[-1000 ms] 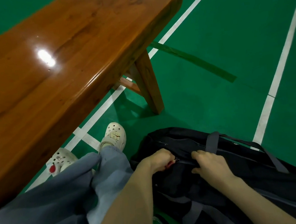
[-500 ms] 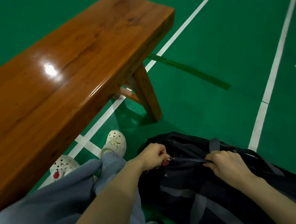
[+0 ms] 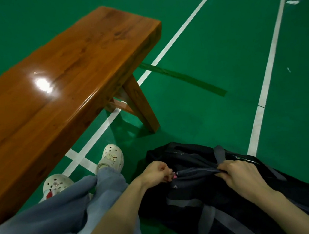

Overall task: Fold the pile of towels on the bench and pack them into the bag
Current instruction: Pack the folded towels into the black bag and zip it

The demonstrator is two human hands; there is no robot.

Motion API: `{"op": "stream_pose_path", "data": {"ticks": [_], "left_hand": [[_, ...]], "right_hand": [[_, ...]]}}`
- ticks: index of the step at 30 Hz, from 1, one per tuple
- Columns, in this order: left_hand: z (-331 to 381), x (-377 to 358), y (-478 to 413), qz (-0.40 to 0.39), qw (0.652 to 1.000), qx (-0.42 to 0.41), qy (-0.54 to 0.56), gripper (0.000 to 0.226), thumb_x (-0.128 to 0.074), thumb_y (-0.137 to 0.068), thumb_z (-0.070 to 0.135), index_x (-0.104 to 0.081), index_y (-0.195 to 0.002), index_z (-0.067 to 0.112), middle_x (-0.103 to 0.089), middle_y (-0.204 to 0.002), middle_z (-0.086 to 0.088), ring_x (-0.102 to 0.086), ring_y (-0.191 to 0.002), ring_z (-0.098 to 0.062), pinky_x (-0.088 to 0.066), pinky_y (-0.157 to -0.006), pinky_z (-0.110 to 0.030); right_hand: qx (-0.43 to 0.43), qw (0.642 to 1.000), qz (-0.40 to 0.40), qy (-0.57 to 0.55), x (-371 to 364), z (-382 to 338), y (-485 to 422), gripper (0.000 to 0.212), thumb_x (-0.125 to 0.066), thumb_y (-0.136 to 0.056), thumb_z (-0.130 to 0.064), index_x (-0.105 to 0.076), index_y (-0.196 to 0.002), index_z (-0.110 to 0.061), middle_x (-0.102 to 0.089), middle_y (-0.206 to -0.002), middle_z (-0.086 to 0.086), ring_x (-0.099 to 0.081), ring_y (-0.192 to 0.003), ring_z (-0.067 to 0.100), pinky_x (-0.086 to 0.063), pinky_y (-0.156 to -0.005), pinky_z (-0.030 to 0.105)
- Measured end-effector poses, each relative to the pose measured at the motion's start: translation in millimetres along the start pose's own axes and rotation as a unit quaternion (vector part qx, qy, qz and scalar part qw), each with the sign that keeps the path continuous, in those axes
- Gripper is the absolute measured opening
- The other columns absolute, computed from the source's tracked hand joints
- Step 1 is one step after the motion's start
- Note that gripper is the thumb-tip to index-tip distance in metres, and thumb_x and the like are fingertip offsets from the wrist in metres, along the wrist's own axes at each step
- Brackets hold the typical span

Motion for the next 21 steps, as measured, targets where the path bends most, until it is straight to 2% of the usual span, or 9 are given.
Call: {"op": "stream_pose_path", "data": {"ticks": [3, 6, 8, 12, 17, 19, 21], "left_hand": [[1.4, -11.8, -4.7, 0.016, 0.998, -0.015, -0.059, 0.031, -0.048, -0.097, 0.014, -0.049, -0.066, 0.018, -0.055, -0.070, 0.004, -0.052, -0.061, -0.003, -0.040, -0.055, -0.008], [1.1, -19.3, -8.6, 0.102, 0.987, -0.030, -0.124, 0.034, -0.047, -0.097, 0.019, -0.045, -0.063, 0.024, -0.051, -0.068, 0.009, -0.046, -0.061, -0.003, -0.036, -0.057, -0.020], [-0.2, -18.8, -8.9, 0.124, 0.985, -0.034, -0.119, 0.033, -0.048, -0.097, 0.021, -0.046, -0.064, 0.022, -0.054, -0.071, 0.006, -0.048, -0.065, -0.006, -0.036, -0.058, -0.021], [-1.0, -21.9, -5.7, 0.116, 0.990, -0.024, -0.081, 0.029, -0.050, -0.096, 0.019, -0.050, -0.067, 0.019, -0.052, -0.070, 0.005, -0.047, -0.063, -0.004, -0.034, -0.051, -0.009], [-0.8, -18.3, -5.3, 0.090, 0.991, 0.016, -0.095, 0.018, -0.048, -0.096, 0.013, -0.061, -0.085, 0.006, -0.056, -0.083, 0.002, -0.053, -0.082, -0.013, -0.039, -0.071, -0.021], [2.5, -17.1, -4.9, 0.063, 0.996, 0.005, -0.062, 0.025, -0.048, -0.096, 0.013, -0.057, -0.073, 0.013, -0.057, -0.079, 0.002, -0.056, -0.082, -0.015, -0.044, -0.075, -0.025], [7.4, -21.0, -2.7, 0.014, 1.000, 0.011, -0.019, 0.031, -0.045, -0.098, 0.016, -0.053, -0.068, 0.019, -0.055, -0.076, 0.005, -0.054, -0.075, -0.010, -0.043, -0.068, -0.019]], "right_hand": [[-0.004, 1.000, 0.008, 0.000, -0.4, -0.2, 4.1, 0.021, -0.049, -0.094, -0.034, -0.066, -0.104, -0.025, -0.065, -0.104, -0.006, -0.061, -0.098, 0.020, -0.030, -0.065, 0.027], [-0.005, 1.000, 0.012, 0.003, -0.8, -5.0, 3.3, 0.022, -0.048, -0.095, -0.035, -0.065, -0.104, -0.025, -0.065, -0.104, -0.006, -0.062, -0.098, 0.019, -0.030, -0.065, 0.027], [-0.005, 1.000, 0.012, -0.001, -0.5, -7.7, 0.7, 0.022, -0.048, -0.095, -0.034, -0.066, -0.104, -0.025, -0.065, -0.104, -0.005, -0.062, -0.097, 0.020, -0.031, -0.065, 0.027], [0.000, 1.000, -0.004, 0.010, 1.1, -9.8, -0.7, 0.023, -0.046, -0.095, -0.034, -0.065, -0.104, -0.025, -0.064, -0.104, -0.006, -0.061, -0.097, 0.018, -0.031, -0.065, 0.027], [0.023, 0.999, -0.022, 0.014, -3.0, -16.1, 6.3, 0.022, -0.047, -0.095, -0.033, -0.065, -0.102, -0.024, -0.063, -0.102, -0.007, -0.061, -0.095, 0.018, -0.031, -0.064, 0.027], [0.015, 1.000, -0.012, 0.007, -1.1, -13.5, 7.1, 0.022, -0.046, -0.095, -0.034, -0.065, -0.102, -0.025, -0.063, -0.102, -0.007, -0.061, -0.094, 0.017, -0.033, -0.064, 0.027], [0.012, 1.000, -0.007, -0.008, 0.3, -10.9, 6.8, 0.021, -0.048, -0.095, -0.033, -0.066, -0.102, -0.024, -0.064, -0.100, -0.007, -0.062, -0.093, 0.017, -0.034, -0.065, 0.027]]}}
Point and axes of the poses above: each hand's wrist, its own y-axis away from the middle knuckle, its own x-axis out of the back of the hand, z = x × y, the point moved 1 cm from there along -y, towards the middle knuckle
